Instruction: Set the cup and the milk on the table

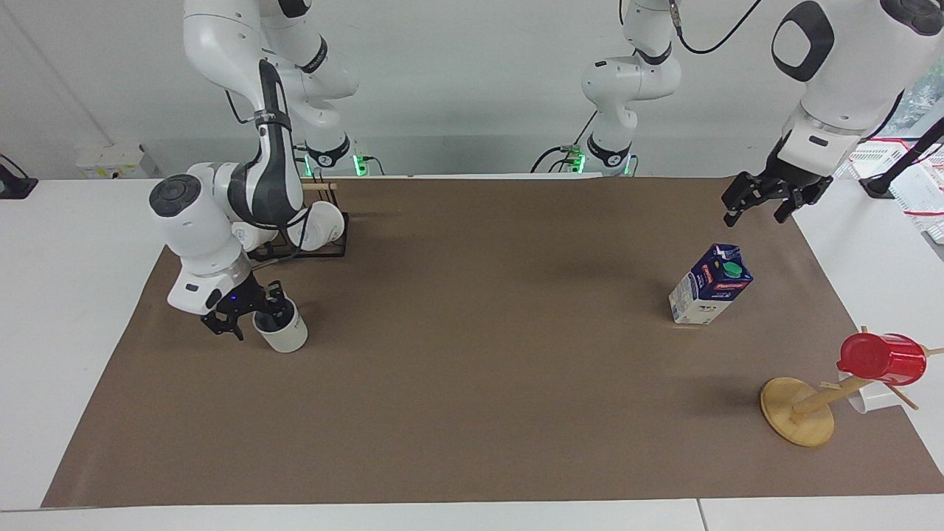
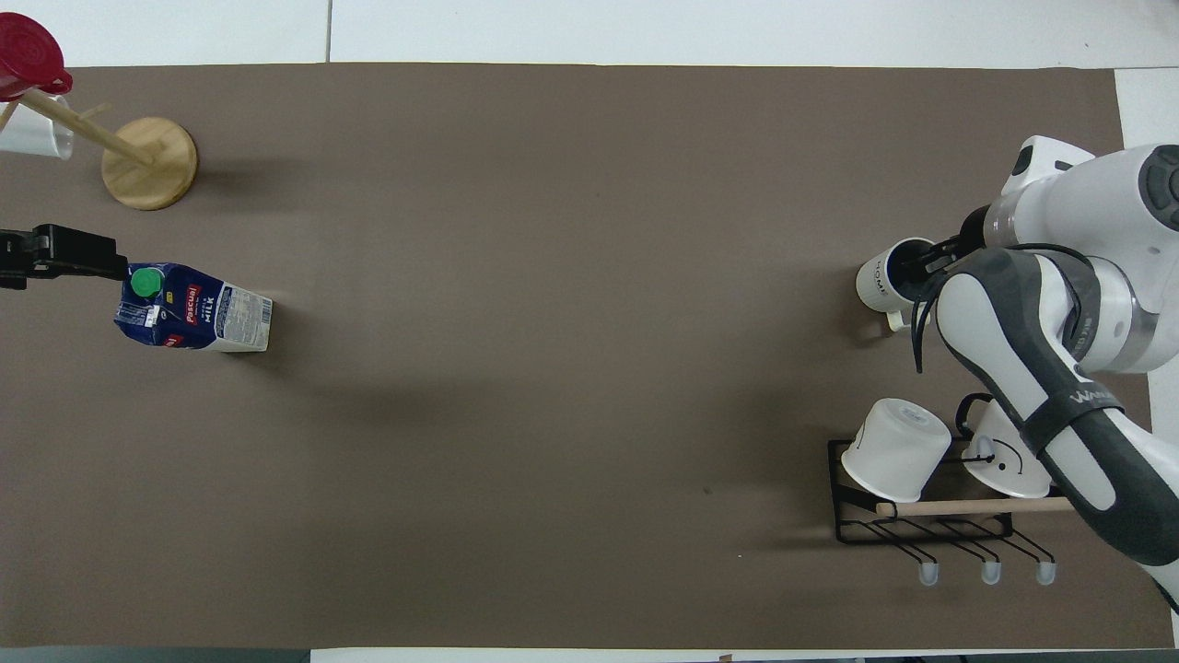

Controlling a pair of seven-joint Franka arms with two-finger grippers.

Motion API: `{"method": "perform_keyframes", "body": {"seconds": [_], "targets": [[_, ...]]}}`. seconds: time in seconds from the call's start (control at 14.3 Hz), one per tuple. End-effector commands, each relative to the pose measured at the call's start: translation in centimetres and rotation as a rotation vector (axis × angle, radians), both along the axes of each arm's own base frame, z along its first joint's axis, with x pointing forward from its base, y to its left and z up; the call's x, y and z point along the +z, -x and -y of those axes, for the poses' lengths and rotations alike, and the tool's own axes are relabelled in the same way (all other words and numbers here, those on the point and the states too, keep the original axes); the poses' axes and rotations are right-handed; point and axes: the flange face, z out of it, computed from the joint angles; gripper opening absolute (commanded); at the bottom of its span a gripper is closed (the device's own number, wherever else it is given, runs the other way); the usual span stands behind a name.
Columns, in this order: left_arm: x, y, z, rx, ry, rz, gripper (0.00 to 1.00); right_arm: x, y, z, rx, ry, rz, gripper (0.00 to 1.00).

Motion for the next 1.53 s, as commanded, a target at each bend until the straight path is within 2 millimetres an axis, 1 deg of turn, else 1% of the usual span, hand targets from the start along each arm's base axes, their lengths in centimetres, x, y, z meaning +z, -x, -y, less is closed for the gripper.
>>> {"method": "perform_keyframes", "body": {"seconds": [0.0, 0.21, 0.35, 0.42, 0.49, 0.56, 0.63, 0.7, 0.77, 0.91, 0.98, 1.05, 1.19, 1.26, 1.33, 1.47], "targets": [[-2.4, 0.5, -0.6, -0.023, -0.012, 0.037, 1.0, -0.1, 0.3, 0.1, -0.008, -0.023, 0.012, 0.0], [-6.2, -0.3, -0.6, -0.063, -0.016, 0.058, 1.0, -0.1, 0.2, -0.3, -0.015, -0.025, 0.013, 0.0], [-8.2, -1.1, -0.7, -0.093, -0.018, 0.054, 1.0, 0.8, -0.2, -0.5, -0.012, -0.026, 0.015, 0.0], [-9.2, -1.4, -0.7, -0.096, -0.017, 0.045, 1.0, 2.0, -0.8, -0.9, -0.012, -0.029, 0.012, 0.0], [-10.2, -1.6, -0.6, -0.097, -0.017, 0.043, 1.0, 3.8, -1.4, -1.2, -0.038, -0.035, 0.001, 0.0], [-11.3, -1.6, -0.4, -0.1, -0.016, 0.041, 1.0, 5.4, -1.9, -2.0, -0.056, -0.039, -0.005, 0.0], [-11.9, -1.4, -0.5, -0.098, -0.017, 0.043, 1.0, 6.8, -2.3, -4.1, -0.057, -0.044, -0.006, 0.0], [-12.5, -1.2, -0.5, -0.1, -0.016, 0.038, 1.0, 7.8, -2.5, -6.2, -0.069, -0.043, -0.006, 0.0], [-12.5, -1.2, -0.7, -0.098, -0.016, 0.037, 1.0, 8.4, -2.6, -8.3, -0.103, -0.045, 0.002, 0.0], [-13.0, -1.0, -0.8, -0.127, -0.018, 0.027, 1.0, 8.0, -2.4, -13.1, -0.146, -0.059, 0.013, 0.0], [-13.1, -0.9, -0.8, -0.129, -0.018, 0.019, 1.0, 7.8, -1.9, -16.3, -0.155, -0.069, 0.024, 0.0], [-13.1, -0.7, -0.8, -0.129, -0.017, 0.013, 1.0, 7.6, -1.2, -19.0, -0.163, -0.077, 0.025, 0.0], [-13.2, -0.4, -0.7, -0.128, -0.015, -0.013, 1.0, 6.8, 0.4, -23.3, -0.184, -0.096, 0.041, 0.0], [-13.2, -0.4, -0.7, -0.127, -0.014, -0.015, 1.0, 6.2, 1.3, -25.0, -0.198, -0.107, 0.051, 0.0], [-13.1, -0.4, -0.7, -0.128, -0.015, -0.013, 1.0, 5.6, 1.9, -25.8, -0.196, -0.107, 0.051, 0.0], [-12.7, -0.5, -0.7, -0.128, -0.015, -0.006, 1.0, 5.0, 3.0, -28.8, -0.155, -0.101, 0.047, 0.0]]}}
